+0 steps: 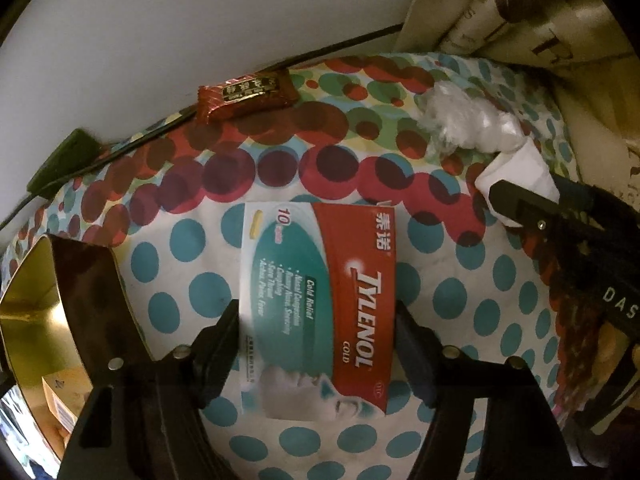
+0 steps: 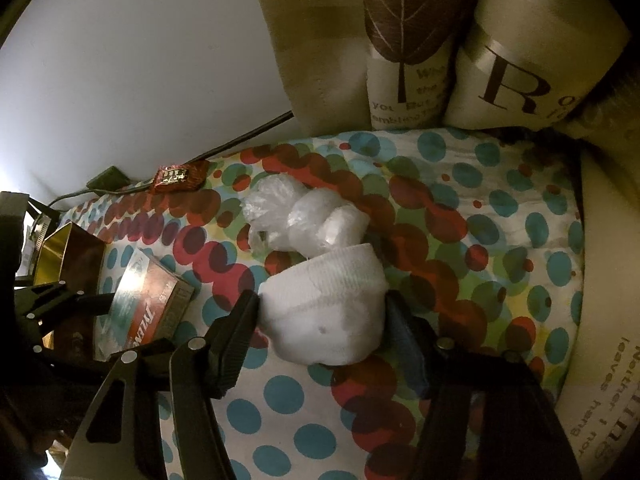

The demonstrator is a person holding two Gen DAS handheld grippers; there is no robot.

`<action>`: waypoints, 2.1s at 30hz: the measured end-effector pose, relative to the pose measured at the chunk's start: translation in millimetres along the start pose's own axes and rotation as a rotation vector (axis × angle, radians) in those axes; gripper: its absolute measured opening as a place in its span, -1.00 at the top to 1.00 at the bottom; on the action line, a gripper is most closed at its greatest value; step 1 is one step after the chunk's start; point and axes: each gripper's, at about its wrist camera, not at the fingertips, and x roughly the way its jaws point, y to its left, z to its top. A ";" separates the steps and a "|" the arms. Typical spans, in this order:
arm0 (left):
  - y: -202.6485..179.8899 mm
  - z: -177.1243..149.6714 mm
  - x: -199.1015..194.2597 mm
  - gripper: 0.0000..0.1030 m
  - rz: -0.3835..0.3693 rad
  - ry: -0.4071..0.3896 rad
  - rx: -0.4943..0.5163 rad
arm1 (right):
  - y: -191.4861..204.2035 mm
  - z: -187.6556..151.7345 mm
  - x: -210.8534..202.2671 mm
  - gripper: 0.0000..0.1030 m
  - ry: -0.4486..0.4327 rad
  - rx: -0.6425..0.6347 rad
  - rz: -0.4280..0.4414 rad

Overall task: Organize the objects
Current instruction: 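Grasp the white sock with the right gripper while the left gripper lifts the Tylenol box, then carry the Tylenol box over the tray with the left gripper while the right gripper lifts the sock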

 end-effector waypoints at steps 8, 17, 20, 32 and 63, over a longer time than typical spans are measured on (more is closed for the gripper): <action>1.2 -14.6 -22.9 -0.41 0.006 -0.031 -0.008 | -1.3 -0.8 -0.9 -0.15 -0.004 -0.009 -0.002; -4.0 -26.2 -52.4 -0.41 0.031 -0.070 -0.027 | -1.3 -2.8 -6.6 -0.12 -0.001 -0.011 0.005; 0.9 -34.3 -58.4 -0.41 0.044 -0.077 -0.035 | -0.3 -3.9 -8.6 -0.12 -0.002 -0.014 0.006; 47.3 -63.3 -67.0 -0.41 0.055 -0.135 -0.142 | 2.1 -9.3 -33.2 -0.12 -0.027 -0.019 0.023; 179.1 -166.6 -85.2 -0.41 0.035 -0.182 -0.504 | 50.9 -33.8 -64.2 -0.12 -0.031 -0.060 0.037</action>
